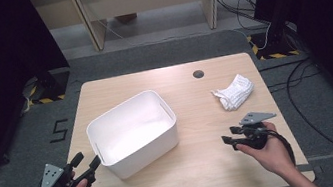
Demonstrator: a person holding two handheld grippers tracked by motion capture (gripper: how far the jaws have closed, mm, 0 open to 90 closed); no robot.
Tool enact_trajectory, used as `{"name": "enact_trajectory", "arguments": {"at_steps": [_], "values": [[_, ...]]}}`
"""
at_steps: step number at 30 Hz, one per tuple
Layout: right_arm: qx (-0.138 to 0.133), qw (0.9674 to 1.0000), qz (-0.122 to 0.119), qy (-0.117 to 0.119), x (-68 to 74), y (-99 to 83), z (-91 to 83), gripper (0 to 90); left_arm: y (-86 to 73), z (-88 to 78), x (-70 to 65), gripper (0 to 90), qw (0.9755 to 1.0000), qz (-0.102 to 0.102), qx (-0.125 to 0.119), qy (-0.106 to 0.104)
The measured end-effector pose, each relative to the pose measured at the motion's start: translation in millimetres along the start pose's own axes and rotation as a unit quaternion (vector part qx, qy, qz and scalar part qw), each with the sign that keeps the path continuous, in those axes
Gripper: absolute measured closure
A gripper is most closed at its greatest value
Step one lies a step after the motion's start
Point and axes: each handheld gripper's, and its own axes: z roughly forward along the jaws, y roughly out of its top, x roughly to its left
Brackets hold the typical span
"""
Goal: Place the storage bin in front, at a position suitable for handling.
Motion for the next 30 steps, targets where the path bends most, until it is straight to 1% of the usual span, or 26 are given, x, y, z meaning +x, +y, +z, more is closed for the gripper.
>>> {"name": "enact_trajectory", "arguments": {"at_steps": [1,2,3,5,7,8,9,10,11,14,15,16,18,20,22,23,26,28,30], "values": [[-0.001,1.0,0.005,-0.003,-2.5,-1.5,-2.1,48.9,0.9,-0.9,-0.8,30.4,1.0,-0.006,-0.003,-0.004],[-0.005,0.9999,0.012,-0.006,-5.8,-2.5,-3.9,48.8,0.9,-0.9,-0.8,30.5,1.0,-0.006,-0.003,-0.004],[-0.007,0.9998,0.016,-0.007,-7.5,-1.9,-4.4,48.5,3.1,-0.6,-1.4,30.8,0.9999,-0.01,0.0,-0.007],[-0.01,0.9998,0.018,-0.008,-8.0,0.6,-2.5,48.0,5.7,1.7,-0.8,31.9,0.9999,-0.014,0.006,-0.002],[-0.008,0.9999,0.013,-0.008,-5.6,3.7,0.9,47.3,7.0,3.1,-0.3,34.3,0.9998,-0.017,0.008,0.001],[-0.004,0.9999,0.009,-0.007,-3.9,5.5,2.5,47.5,9.2,6.5,1.2,35.5,0.9996,-0.024,0.014,0.004],[-0.004,0.9999,0.009,-0.007,-3.9,5.5,2.5,47.5,9.2,6.5,1.2,36.6,0.9996,-0.024,0.014,0.004],[-0.004,1.0,0.003,-0.001,0.7,11.6,5.2,50.5,11.0,10.7,3.6,38.0,0.9993,-0.027,0.024,0.008],[-0.007,1.0,0.003,0.003,2.4,14.7,5.7,51.6,13.5,16.6,6.7,38.9,0.9989,-0.03,0.033,0.014],[-0.018,0.9998,0.0,0.011,10.7,30.7,6.9,54.1,19.6,26.5,10.8,42.1,0.9984,-0.037,0.039,0.015],[-0.018,0.9998,0.0,0.011,10.7,30.7,6.9,54.1,19.6,26.5,10.8,43.2,0.9984,-0.037,0.039,0.015],[-0.029,0.9995,0.001,0.014,16.6,44.9,9.0,56.0,24.8,32.1,12.4,43.9,0.998,-0.041,0.043,0.018],[-0.039,0.999,0.005,0.022,22.1,57.2,12.0,59.5,29.2,37.0,13.3,44.7,0.9968,-0.052,0.056,0.023],[-0.049,0.9982,0.006,0.033,28.7,72.8,17.0,60.6,32.3,40.5,11.7,45.6,0.9961,-0.051,0.068,0.024],[-0.053,0.9978,-0.001,0.039,35.3,88.5,23.0,61.0,33.6,41.6,10.3,46.8,0.9957,-0.053,0.072,0.026],[-0.052,0.9978,-0.001,0.04,38.1,95.6,26.1,61.5,35.4,43.3,8.8,47.2,0.9949,-0.053,0.08,0.03],[-0.054,0.9974,-0.003,0.047,44.3,114.2,36.5,61.7,37.4,46.6,9.3,49.7,0.994,-0.059,0.082,0.041],[-0.056,0.997,-0.003,0.053,47.9,124.6,42.3,62.2,39.1,50.1,10.1,50.8,0.9931,-0.066,0.087,0.04],[-0.054,0.9969,-0.004,0.057,51.6,133.7,47.1,63.4,40.3,54.1,9.6,51.7,0.9924,-0.06,0.096,0.047]]}}
